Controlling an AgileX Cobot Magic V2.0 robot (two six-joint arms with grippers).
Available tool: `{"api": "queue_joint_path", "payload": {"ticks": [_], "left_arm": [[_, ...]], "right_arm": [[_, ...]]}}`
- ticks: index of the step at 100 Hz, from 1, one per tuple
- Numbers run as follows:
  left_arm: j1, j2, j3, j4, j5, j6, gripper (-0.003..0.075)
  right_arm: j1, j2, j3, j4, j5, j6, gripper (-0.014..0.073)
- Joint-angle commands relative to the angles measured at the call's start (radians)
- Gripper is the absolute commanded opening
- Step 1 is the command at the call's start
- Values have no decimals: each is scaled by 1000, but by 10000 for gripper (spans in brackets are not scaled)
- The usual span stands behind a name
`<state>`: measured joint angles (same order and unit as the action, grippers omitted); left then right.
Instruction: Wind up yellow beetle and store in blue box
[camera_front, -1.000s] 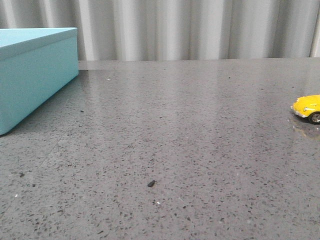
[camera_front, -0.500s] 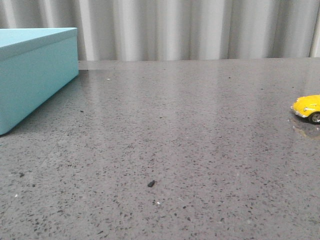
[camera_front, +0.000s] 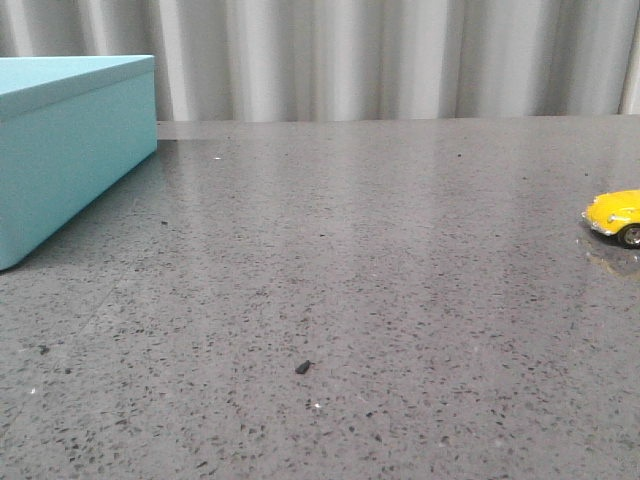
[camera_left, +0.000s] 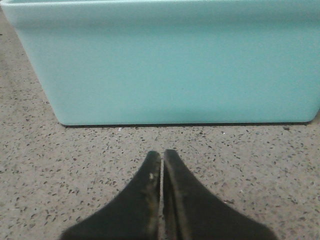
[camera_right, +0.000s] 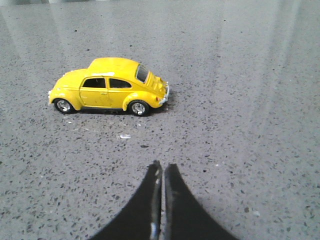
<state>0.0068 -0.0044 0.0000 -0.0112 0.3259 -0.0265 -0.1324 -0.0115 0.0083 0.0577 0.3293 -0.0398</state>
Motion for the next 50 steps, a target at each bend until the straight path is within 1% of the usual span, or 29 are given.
{"api": "queue_joint_path", "payload": {"ticks": [1,50], "left_arm": [[0,-31,24,-8,-56,-10,-21],[0,-31,24,-8,-73,-10,-21]], "right_arm": [[0,-18,23,-10,-14,-7,-61],[0,-18,23,-10,-14,-7,-61]]}}
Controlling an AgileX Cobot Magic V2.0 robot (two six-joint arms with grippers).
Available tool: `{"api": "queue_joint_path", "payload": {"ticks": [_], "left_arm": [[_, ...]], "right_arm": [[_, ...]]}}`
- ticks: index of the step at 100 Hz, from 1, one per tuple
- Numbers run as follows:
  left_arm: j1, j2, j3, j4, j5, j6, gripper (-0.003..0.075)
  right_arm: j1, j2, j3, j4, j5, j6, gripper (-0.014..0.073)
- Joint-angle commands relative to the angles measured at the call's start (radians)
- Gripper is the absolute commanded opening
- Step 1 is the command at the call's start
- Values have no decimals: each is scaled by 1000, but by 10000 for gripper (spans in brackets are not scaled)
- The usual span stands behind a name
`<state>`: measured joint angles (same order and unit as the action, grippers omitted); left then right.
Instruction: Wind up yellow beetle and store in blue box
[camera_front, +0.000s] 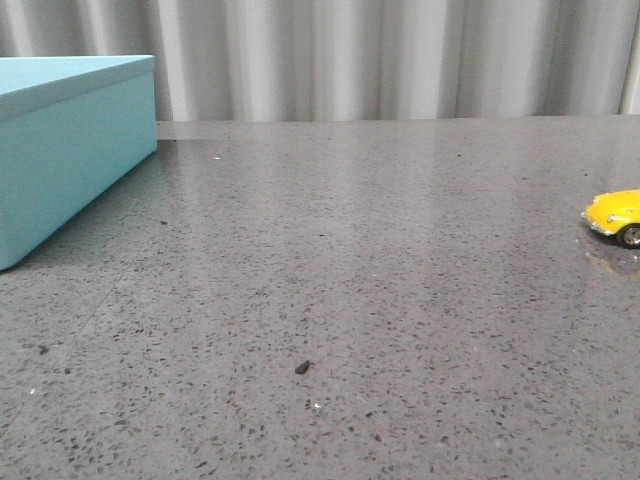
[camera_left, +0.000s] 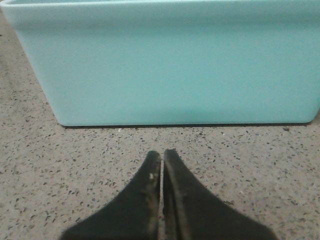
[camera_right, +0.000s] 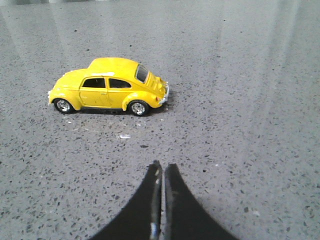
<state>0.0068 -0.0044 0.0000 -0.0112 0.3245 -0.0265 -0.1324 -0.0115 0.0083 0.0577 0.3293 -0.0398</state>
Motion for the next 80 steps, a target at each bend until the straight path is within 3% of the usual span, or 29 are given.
{"api": "queue_joint_path", "payload": {"ticks": [1,47,80], "left_arm": [[0,-31,24,-8,-72,-10,-21],[0,-31,24,-8,-93,-10,-21],[0,-31,24,-69,-189,-10,-21]], "right_arm": [[0,-18,23,-10,-14,-7,-61],[0,-18,23,-8,-19,-7,-61],[0,-18,23,-3,-206,-7,-61]]}}
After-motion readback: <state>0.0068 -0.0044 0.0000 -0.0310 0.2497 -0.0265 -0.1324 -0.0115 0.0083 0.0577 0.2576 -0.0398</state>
